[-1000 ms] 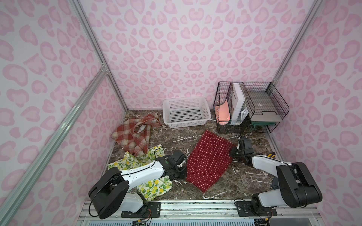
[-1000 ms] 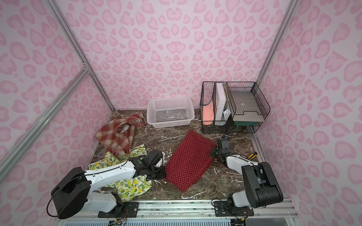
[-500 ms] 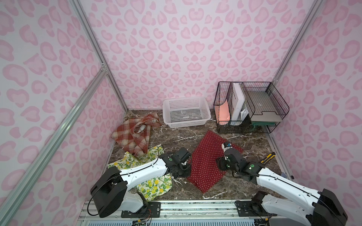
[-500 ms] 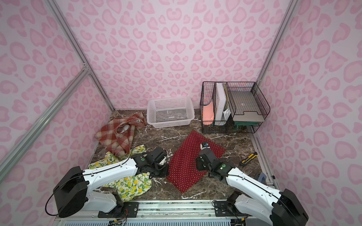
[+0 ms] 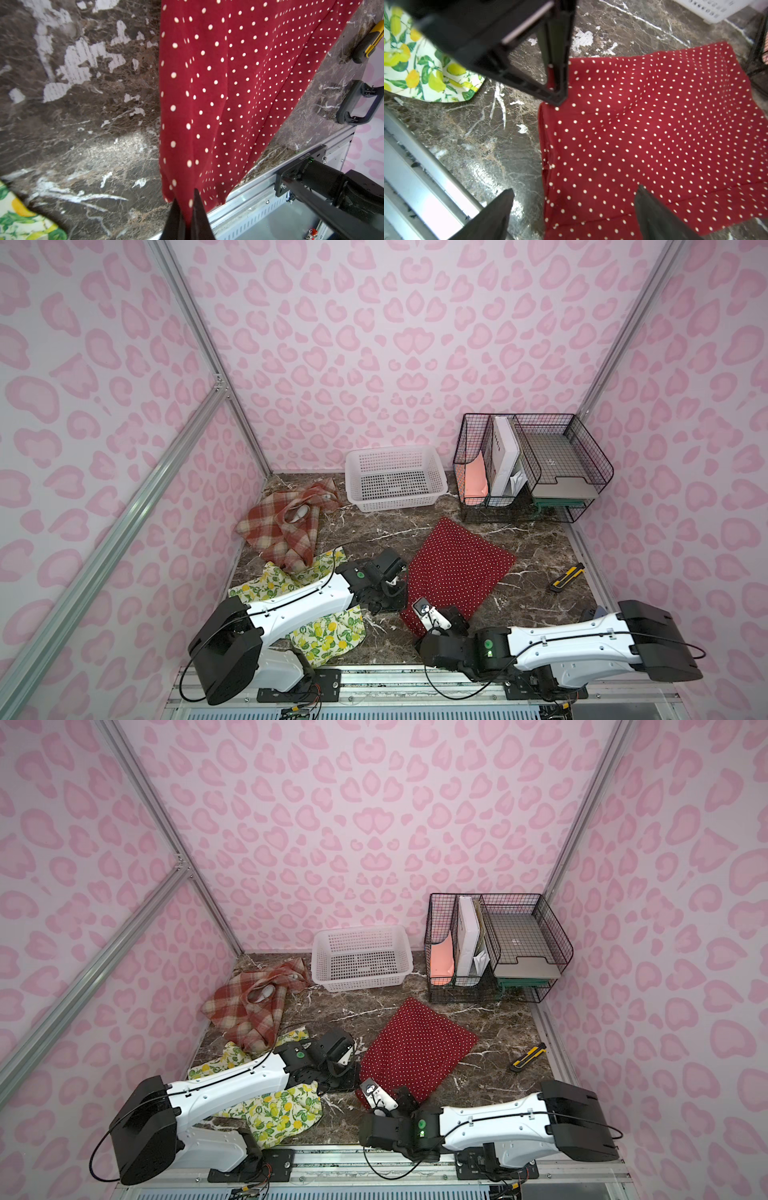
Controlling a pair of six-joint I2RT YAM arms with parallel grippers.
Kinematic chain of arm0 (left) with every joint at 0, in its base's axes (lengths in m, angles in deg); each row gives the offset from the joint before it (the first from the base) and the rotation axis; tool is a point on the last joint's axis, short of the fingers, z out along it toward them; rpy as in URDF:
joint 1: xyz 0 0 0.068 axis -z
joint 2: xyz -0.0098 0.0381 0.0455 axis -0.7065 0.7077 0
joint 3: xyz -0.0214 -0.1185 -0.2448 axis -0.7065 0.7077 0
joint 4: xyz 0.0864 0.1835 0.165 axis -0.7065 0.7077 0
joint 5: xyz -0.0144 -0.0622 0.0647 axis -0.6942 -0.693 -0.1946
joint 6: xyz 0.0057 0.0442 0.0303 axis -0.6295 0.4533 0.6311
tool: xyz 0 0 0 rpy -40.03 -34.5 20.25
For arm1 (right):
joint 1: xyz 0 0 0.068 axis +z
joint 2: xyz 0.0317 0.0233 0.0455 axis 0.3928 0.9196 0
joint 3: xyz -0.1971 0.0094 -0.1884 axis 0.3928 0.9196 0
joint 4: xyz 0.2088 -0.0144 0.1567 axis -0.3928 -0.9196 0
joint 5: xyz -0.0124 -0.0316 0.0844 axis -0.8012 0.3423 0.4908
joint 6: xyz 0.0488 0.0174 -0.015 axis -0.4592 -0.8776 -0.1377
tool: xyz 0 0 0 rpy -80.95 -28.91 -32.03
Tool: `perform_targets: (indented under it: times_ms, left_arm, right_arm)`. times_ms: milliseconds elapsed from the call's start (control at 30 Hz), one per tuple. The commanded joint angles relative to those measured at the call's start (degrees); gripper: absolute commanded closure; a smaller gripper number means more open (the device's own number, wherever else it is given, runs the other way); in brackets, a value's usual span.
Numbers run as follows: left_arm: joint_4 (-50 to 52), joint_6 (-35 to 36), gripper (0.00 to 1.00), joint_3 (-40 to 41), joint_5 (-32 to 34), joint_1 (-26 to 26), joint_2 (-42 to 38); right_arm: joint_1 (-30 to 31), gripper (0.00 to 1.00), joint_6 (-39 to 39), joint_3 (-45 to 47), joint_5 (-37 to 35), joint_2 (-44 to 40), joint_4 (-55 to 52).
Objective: Roll up the skirts
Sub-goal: Adjust the skirt at the center of the board, then roll the skirt at the center of the board.
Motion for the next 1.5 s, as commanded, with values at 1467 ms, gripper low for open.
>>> perform_targets:
  times_ms: [1467]
  left_arm:
    - [-3.08, -4.68, 1.00, 4.76, 0.49, 0.05, -1.74]
  right_arm:
    - [-0.14, 0.39, -10.12, -11.88, -22.45, 25.00, -8.77]
